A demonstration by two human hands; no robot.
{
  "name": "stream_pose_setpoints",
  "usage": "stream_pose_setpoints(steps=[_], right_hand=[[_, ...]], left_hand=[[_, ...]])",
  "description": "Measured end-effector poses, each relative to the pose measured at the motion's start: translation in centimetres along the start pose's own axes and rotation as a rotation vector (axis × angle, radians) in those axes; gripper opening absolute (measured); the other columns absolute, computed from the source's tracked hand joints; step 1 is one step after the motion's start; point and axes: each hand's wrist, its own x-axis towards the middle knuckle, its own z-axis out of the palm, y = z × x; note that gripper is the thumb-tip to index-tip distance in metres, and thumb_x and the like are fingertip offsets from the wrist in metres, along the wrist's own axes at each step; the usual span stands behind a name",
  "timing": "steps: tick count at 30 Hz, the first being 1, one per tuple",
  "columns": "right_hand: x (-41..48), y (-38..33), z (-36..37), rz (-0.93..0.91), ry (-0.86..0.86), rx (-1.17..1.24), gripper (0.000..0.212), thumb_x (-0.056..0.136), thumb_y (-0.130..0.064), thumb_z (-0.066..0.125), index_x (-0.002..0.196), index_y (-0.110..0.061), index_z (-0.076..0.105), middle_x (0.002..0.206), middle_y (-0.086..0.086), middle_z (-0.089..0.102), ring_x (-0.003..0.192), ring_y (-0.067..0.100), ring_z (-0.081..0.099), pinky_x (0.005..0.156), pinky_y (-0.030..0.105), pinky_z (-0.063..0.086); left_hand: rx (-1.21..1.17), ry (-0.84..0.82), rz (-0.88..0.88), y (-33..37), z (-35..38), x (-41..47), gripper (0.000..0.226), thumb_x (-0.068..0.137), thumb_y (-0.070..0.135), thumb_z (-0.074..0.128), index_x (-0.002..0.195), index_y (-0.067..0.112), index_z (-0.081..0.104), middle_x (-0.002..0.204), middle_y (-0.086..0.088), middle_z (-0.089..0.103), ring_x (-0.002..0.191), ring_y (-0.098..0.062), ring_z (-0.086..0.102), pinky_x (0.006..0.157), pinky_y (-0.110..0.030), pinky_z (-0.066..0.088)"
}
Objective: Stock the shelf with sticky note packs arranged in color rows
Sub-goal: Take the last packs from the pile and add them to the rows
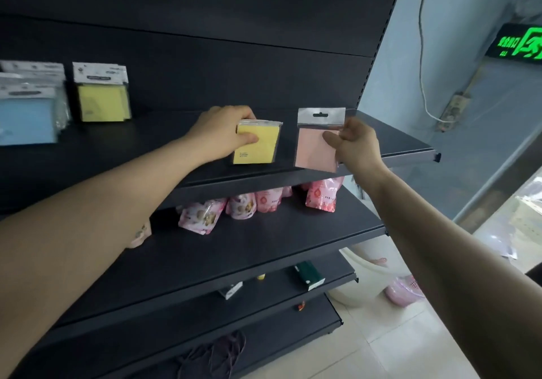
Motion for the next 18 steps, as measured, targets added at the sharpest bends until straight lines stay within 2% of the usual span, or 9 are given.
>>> stream_pose_setpoints(steps=[3,9,14,18], right_hand=[[-3.4,-1.0,0.9,-0.012,-0.006,0.055,0.012,0.085,-0.017,0.069,0.087,-0.026,0.061,0.088,-0.004,0.074,0.083,0.017,0.071,0.075,0.044,0.060],[-8.9,-2.8,4.3,-0.024,-0.094,0.115,0.012,0.081,-0.020,0.070,0.088,-0.027,0.063,0.085,-0.004,0.075,0.082,0.018,0.073,0.079,0.045,0.059],[-11.5,-5.3,8.0,-0.058,-0.155,0.137,0.013,0.084,-0.021,0.068,0.095,-0.026,0.062,0.089,-0.004,0.075,0.086,0.019,0.072,0.073,0.040,0.059],[-12.6,-8.3,11.8,-0.090,-0.191,0.162,0.017,0.084,-0.021,0.068,0.100,-0.023,0.063,0.092,-0.003,0.075,0.089,0.019,0.072,0.072,0.041,0.059]], left_hand=[[-0.034,0.046,-0.019,0.1,-1.3,-4.2,0.021,0.086,0.031,0.067,0.106,0.026,0.059,0.098,0.010,0.059,0.088,-0.013,0.051,0.070,-0.029,0.034],[-0.048,0.063,-0.113,-1.8,-4.1,-11.8,0.018,0.088,0.031,0.064,0.102,0.029,0.053,0.096,0.012,0.060,0.090,-0.016,0.056,0.070,-0.030,0.038],[-0.035,0.098,-0.143,-4.6,-7.5,-16.3,0.024,0.089,0.029,0.065,0.111,0.026,0.058,0.097,0.013,0.058,0.085,-0.013,0.053,0.068,-0.027,0.035],[-0.053,0.100,-0.169,-8.2,-10.8,-18.4,0.030,0.089,0.027,0.065,0.117,0.034,0.059,0.102,0.009,0.061,0.085,-0.013,0.050,0.072,-0.028,0.038]])
